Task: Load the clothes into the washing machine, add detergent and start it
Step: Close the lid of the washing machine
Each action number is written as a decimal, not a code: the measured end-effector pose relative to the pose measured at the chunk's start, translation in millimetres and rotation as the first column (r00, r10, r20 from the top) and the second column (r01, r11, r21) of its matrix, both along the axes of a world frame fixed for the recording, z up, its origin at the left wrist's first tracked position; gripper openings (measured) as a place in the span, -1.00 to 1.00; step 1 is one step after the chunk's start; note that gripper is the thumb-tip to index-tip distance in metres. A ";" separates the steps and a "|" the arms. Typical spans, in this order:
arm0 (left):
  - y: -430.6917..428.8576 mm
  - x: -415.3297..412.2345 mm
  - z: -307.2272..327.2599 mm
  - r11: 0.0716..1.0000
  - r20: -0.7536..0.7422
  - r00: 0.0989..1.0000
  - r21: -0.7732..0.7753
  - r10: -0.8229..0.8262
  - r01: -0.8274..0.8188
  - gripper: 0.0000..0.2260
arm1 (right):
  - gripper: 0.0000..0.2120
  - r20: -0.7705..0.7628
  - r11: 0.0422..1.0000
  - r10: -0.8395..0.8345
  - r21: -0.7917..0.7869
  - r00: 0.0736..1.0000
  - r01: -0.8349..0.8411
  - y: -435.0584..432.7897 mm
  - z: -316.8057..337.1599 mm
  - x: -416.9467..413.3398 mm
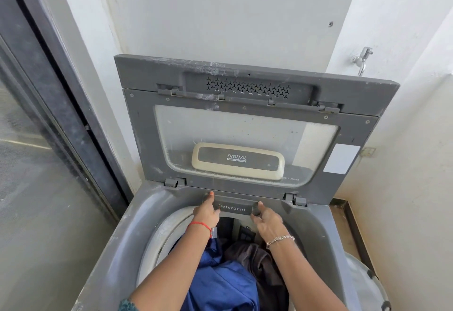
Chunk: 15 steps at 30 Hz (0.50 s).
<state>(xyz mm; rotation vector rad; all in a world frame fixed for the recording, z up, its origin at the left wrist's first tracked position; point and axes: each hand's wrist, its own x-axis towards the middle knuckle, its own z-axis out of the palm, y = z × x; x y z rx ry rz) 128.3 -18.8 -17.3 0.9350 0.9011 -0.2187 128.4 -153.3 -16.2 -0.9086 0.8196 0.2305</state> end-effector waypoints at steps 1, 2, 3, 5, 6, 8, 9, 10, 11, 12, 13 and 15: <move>1.4 1.4 6.2 0.998 0.045 0.999 0.061 0.010 -0.013 -0.54 | -0.97 -0.015 0.999 -0.013 0.042 1.000 0.013 1.7 8.5 3.1; 0.1 4.2 11.1 0.988 0.081 0.996 0.157 -0.022 0.009 -0.45 | -0.85 -0.011 0.999 -0.018 0.030 1.000 0.018 2.7 21.2 4.7; -3.3 3.5 28.4 0.983 0.103 0.993 0.180 -0.058 0.039 -0.44 | -0.74 0.014 0.999 0.048 -0.012 0.999 -0.048 5.0 36.0 4.7; -7.9 -7.7 77.4 0.993 0.212 0.971 0.075 -0.106 0.091 -0.51 | -0.76 0.115 0.975 0.207 -0.104 0.972 -0.195 9.4 70.3 1.0; -7.7 -5.6 95.7 0.992 0.242 0.963 0.082 -0.115 0.098 -0.53 | -0.83 0.161 0.953 0.264 -0.199 0.951 -0.230 14.1 94.7 -2.1; -6.8 -0.6 130.0 0.989 0.327 0.935 0.087 -0.140 0.118 -0.54 | -0.89 0.327 0.880 0.329 -0.445 0.886 -0.163 21.1 137.3 0.5; -6.3 0.4 148.0 0.987 0.372 0.916 0.098 -0.153 0.125 -0.53 | -0.84 0.447 0.826 0.359 -0.561 0.819 -0.056 25.6 160.2 1.6; -5.3 0.6 167.4 0.987 0.400 0.904 0.107 -0.151 0.117 -0.52 | -0.82 0.552 0.764 0.401 -0.642 0.731 0.065 28.7 180.1 4.0; -5.6 2.5 185.0 0.989 0.419 0.896 0.100 -0.144 0.112 -0.49 | -0.83 0.628 0.689 0.459 -0.698 0.629 0.195 31.3 200.7 4.6; -4.9 6.3 199.5 0.993 0.430 0.895 0.067 -0.119 0.101 -0.45 | -0.83 0.670 0.605 0.525 -0.728 0.526 0.323 33.0 218.0 5.8; -4.4 7.0 214.0 0.995 0.435 0.895 0.024 -0.095 0.094 -0.42 | -0.82 0.670 0.508 0.595 -0.742 0.445 0.437 33.1 231.7 9.4; -4.6 11.1 230.8 0.994 0.472 0.880 -0.065 -0.045 0.086 -0.35 | -0.74 0.561 0.299 0.733 -0.774 0.386 0.558 32.6 252.4 21.6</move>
